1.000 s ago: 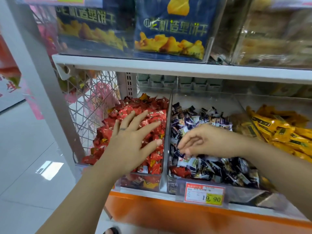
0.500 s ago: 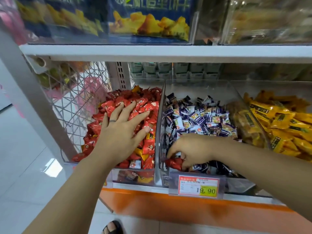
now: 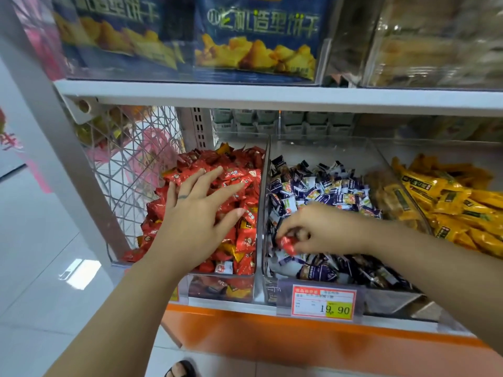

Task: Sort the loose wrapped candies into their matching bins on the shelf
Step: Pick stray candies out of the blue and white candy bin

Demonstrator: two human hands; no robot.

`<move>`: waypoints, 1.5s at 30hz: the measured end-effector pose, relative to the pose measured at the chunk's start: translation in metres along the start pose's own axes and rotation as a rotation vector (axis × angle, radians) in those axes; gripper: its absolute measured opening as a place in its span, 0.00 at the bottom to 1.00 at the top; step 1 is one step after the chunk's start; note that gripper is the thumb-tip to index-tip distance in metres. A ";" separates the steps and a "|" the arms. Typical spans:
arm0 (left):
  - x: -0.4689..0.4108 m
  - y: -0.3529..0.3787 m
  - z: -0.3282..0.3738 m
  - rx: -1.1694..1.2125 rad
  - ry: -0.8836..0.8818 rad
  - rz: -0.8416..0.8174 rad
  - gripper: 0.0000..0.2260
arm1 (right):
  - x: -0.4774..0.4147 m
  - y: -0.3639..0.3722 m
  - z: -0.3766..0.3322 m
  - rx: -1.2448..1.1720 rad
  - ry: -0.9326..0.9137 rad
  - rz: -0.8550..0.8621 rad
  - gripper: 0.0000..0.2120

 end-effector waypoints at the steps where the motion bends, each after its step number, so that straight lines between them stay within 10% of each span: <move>1: 0.001 -0.005 0.000 0.010 0.013 0.033 0.22 | 0.008 -0.015 0.000 -0.072 0.005 0.061 0.12; 7: 0.006 -0.028 -0.001 0.148 0.009 0.221 0.19 | 0.035 -0.101 -0.024 -0.354 -0.077 0.535 0.13; 17: 0.008 -0.040 0.007 0.283 0.045 0.329 0.14 | 0.060 -0.092 -0.004 -0.300 0.064 0.519 0.15; 21: 0.006 -0.038 0.060 0.361 0.185 0.134 0.11 | 0.116 -0.074 0.023 -0.341 0.158 0.541 0.12; 31: -0.007 0.114 0.180 0.495 0.164 -1.029 0.13 | 0.174 -0.025 0.061 -0.087 0.346 0.565 0.12; 45: -0.036 0.119 0.127 -0.146 0.105 -0.951 0.22 | 0.173 -0.020 0.079 -0.245 0.179 0.509 0.12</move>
Point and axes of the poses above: each hand's wrist, its own x-axis away from the middle knuckle, its own y-axis out of the palm, z = x × y, the point moved 9 cm from there along -x, towards the middle knuckle, and after that the axes turned 9 degrees about -z, right-handed, at the moved point
